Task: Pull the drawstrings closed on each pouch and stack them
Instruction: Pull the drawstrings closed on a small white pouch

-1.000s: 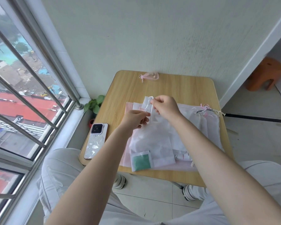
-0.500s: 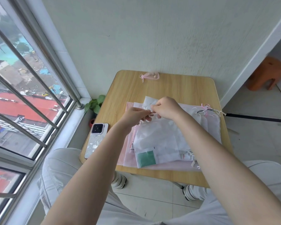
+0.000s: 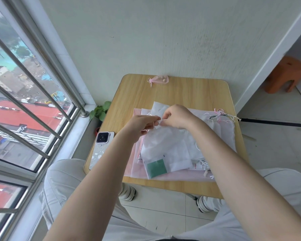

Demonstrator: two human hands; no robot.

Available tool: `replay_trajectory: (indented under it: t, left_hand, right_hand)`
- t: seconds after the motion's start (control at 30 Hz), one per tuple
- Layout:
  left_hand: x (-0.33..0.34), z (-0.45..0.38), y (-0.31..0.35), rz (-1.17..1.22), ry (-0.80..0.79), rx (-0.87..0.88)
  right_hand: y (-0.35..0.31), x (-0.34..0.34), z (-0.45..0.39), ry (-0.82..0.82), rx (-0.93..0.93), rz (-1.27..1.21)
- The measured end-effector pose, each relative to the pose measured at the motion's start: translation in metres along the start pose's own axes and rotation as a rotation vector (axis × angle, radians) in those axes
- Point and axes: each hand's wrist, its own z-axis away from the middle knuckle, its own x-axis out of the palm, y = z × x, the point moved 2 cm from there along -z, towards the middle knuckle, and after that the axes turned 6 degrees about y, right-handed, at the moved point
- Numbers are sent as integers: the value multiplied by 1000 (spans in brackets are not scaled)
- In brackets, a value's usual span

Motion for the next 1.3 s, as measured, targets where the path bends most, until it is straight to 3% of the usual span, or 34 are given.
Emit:
replay_trajectory:
  t: [0.13,0.3,0.6,0.93,1.0,1.1,1.13,1.3]
  left_hand:
    - [1,-1,0,16,-22,31]
    - [1,-1,-5,83,-26,-7]
    - [4,3,-6,67,-64,-37]
    - [-1,1,-8,69,-104,-2]
    - [0,3,-5,13,-74,59]
    - [1,7,2,-93,-17,191]
    - [3,9,4,-114,-17,226]
    - [8,15,10,-190,51,367]
  right_hand:
    - [0,3,1,35,0,20]
    - [-1,-2,4,47,21,-190]
    - [-9,6,13,-84,-91,-364]
    - [0,16,7,-133,64,-350]
    - [1,10,7,-55,58,-315]
    - [5,-4,0,247,47,-246]
    - [7,-6,-4,271,48,-257]
    - [14,11,-17,-20,88,-419]
